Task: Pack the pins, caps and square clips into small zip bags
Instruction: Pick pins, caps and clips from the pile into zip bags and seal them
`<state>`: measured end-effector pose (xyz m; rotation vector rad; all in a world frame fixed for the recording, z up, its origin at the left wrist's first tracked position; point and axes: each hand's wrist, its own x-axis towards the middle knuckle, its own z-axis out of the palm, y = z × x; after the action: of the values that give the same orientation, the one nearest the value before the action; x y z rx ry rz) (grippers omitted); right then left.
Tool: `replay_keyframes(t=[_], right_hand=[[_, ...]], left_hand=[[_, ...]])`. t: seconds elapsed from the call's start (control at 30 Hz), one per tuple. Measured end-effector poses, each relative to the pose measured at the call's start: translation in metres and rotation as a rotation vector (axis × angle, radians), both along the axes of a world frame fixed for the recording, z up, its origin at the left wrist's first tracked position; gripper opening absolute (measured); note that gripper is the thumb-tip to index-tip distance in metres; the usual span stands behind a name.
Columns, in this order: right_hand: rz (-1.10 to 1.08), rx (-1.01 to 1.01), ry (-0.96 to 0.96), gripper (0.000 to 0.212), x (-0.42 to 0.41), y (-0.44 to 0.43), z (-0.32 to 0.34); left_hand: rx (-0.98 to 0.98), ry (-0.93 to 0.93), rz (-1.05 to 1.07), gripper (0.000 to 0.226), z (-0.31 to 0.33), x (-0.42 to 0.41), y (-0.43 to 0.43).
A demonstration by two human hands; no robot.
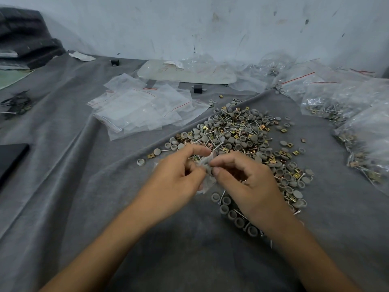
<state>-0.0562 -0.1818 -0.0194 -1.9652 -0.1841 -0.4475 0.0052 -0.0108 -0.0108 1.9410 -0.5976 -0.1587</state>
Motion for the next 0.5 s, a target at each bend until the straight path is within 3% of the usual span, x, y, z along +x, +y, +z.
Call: replay_keyframes(t=[0.5], right_hand=[[-0.081,-0.085,-0.026,0.014,-0.0009,0.0005,-0.0012]], left_hand=[[-0.079,0.032,-0.017,0.034,0.0016,0.0011,0.0007]])
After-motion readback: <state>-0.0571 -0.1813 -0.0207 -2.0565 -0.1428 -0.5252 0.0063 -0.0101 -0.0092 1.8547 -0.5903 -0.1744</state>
